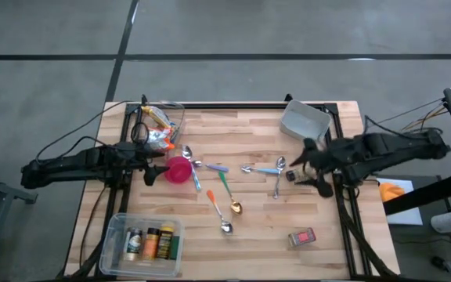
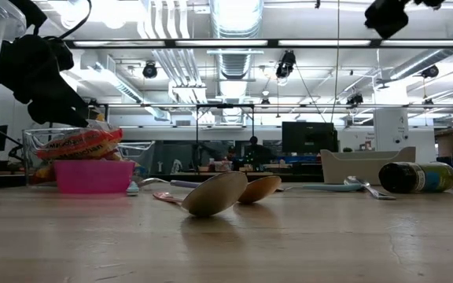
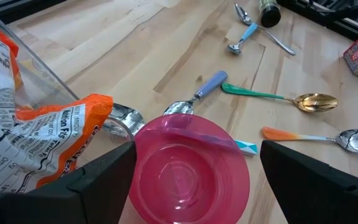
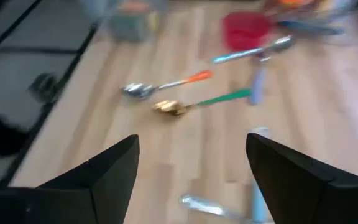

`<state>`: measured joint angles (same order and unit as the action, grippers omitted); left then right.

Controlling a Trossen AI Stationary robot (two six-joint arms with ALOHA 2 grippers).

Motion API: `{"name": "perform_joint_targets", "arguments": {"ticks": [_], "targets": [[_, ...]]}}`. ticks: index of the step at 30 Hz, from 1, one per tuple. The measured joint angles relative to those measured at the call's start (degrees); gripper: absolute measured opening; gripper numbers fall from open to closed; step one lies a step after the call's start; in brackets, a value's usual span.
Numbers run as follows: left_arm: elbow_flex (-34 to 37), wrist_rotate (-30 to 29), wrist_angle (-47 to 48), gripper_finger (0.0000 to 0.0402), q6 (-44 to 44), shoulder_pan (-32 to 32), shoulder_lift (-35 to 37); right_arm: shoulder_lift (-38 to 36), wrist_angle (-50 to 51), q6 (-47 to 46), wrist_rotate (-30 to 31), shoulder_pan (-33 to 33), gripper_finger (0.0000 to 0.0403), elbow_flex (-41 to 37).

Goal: Pick & Place Food Item
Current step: Put the red seasoning can into the white bin

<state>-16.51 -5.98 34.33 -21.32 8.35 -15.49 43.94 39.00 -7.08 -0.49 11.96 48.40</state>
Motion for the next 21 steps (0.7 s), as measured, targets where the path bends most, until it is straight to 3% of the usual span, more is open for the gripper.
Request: {"name": "perform_joint_targets", "arguments": {"ticks": [7, 14, 21], "targets": [[0.0, 0.0, 0.0, 0.0346, 0.0, 0.0, 0.0, 8.1, 10.5, -14.9, 1.1, 15.6, 0.0290, 4.4], [0.0, 0.0, 0.0, 0.0346, 0.0, 0.0, 0.0, 13.6, 10.2, -23.9, 11.1, 30.1, 0.0290, 5.5], [0.0, 0.0, 0.0, 0.0346, 0.0, 0.0, 0.0, 23.2, 9.0, -37.1, 12.2, 37.5, 0.0290, 5.1]]}}
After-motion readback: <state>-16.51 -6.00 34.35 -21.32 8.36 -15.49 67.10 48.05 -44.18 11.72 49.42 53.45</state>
